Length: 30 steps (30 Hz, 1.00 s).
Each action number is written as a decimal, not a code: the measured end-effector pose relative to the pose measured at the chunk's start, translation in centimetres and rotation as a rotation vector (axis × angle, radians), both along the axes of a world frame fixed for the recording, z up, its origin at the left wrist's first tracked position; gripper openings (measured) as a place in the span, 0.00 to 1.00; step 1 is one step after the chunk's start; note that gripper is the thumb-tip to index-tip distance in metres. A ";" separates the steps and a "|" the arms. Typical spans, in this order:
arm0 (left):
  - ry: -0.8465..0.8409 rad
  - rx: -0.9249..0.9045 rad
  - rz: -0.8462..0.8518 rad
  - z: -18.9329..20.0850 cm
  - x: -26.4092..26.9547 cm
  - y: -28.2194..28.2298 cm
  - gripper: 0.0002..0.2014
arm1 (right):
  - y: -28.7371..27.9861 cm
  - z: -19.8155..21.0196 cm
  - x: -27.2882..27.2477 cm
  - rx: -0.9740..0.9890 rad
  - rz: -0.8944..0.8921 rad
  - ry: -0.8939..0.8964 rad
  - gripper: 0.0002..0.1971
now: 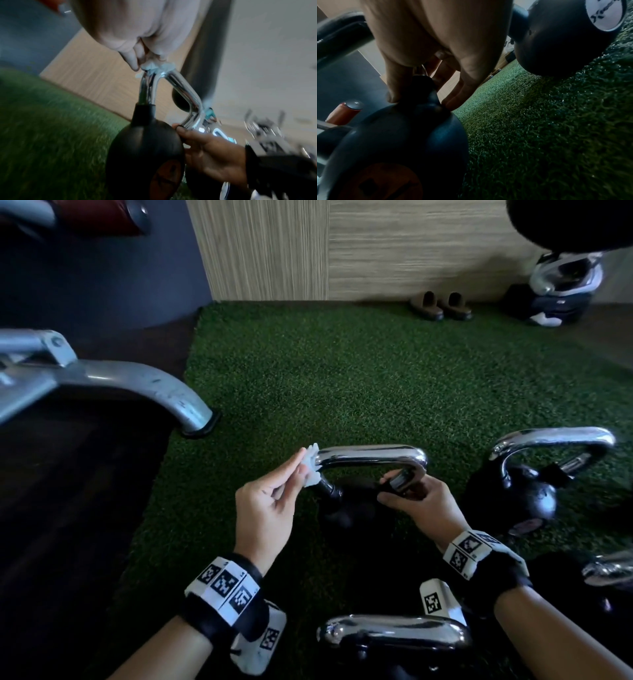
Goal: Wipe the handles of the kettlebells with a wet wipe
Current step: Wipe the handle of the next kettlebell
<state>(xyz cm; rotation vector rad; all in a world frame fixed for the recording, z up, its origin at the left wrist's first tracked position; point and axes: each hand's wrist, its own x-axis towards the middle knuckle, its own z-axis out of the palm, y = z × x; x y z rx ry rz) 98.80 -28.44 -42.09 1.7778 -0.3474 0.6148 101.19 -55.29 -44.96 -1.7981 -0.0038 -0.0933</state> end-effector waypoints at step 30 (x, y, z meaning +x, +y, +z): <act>0.322 0.131 -0.047 -0.9 7.7 -6.7 0.12 | -1.1 3.7 -2.3 -0.425 0.384 0.134 0.17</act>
